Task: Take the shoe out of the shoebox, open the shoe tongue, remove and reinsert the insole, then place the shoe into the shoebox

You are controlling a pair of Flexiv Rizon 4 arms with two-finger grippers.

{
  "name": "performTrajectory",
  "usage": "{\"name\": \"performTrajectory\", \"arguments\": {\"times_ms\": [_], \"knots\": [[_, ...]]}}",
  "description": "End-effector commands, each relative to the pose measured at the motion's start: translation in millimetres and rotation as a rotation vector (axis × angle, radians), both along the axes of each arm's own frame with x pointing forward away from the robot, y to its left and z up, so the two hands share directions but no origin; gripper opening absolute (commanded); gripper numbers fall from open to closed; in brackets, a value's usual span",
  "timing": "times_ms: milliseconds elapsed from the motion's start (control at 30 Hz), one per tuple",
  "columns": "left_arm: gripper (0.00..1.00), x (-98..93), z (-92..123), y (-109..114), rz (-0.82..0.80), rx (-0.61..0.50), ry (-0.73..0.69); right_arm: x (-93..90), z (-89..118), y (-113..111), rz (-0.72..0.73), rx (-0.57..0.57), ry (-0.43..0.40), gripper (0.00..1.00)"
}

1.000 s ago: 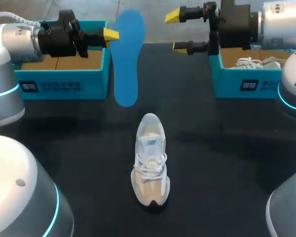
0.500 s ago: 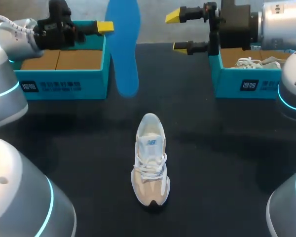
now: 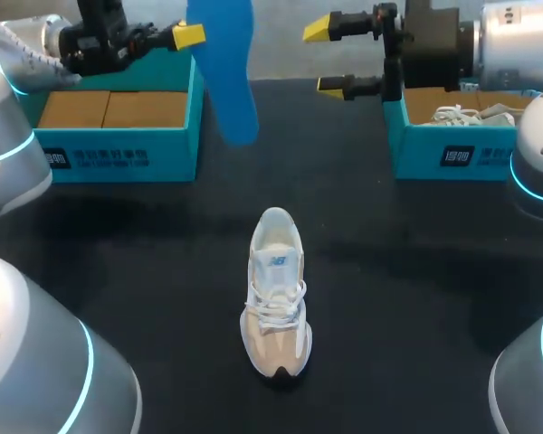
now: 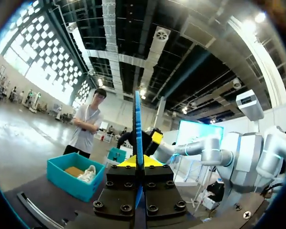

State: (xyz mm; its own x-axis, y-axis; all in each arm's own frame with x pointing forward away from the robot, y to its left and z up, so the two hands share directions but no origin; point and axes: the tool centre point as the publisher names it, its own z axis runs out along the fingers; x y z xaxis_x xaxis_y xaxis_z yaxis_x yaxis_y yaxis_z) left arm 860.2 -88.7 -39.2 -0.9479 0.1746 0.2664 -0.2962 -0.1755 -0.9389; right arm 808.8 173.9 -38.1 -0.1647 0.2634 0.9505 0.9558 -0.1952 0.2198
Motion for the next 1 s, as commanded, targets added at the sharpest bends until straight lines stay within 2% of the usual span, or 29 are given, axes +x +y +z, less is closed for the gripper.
{"name": "performTrajectory", "arguments": {"times_ms": [33, 167, 300, 467, 700, 1000], "knots": [[0.0, 6.5, -9, 2, 0.008, -0.198, -0.38, 0.1, -1, 2, -0.003, 0.0, 0.0, 1.0], [0.0, 6.2, -11, 3, 0.011, -0.279, -0.569, 0.1, -1, 2, -0.003, 0.0, 0.0, 1.0], [0.0, 2.6, -11, 1, -0.027, -0.303, -0.685, 0.1, -1, 2, -0.003, 0.0, 0.0, 1.0], [0.0, 1.8, -13, -1, -0.039, -0.372, -0.918, 0.1, -1, 2, -0.003, 0.0, 0.0, 1.0], [0.0, 0.9, -20, -5, -0.073, -0.431, -1.144, 0.1, -1, 2, -0.003, 0.0, 0.0, 1.0], [0.0, 1.4, -16, -6, -0.11, -0.494, -1.435, 0.1, -1, 2, -0.003, 0.0, 0.0, 1.0]]}}
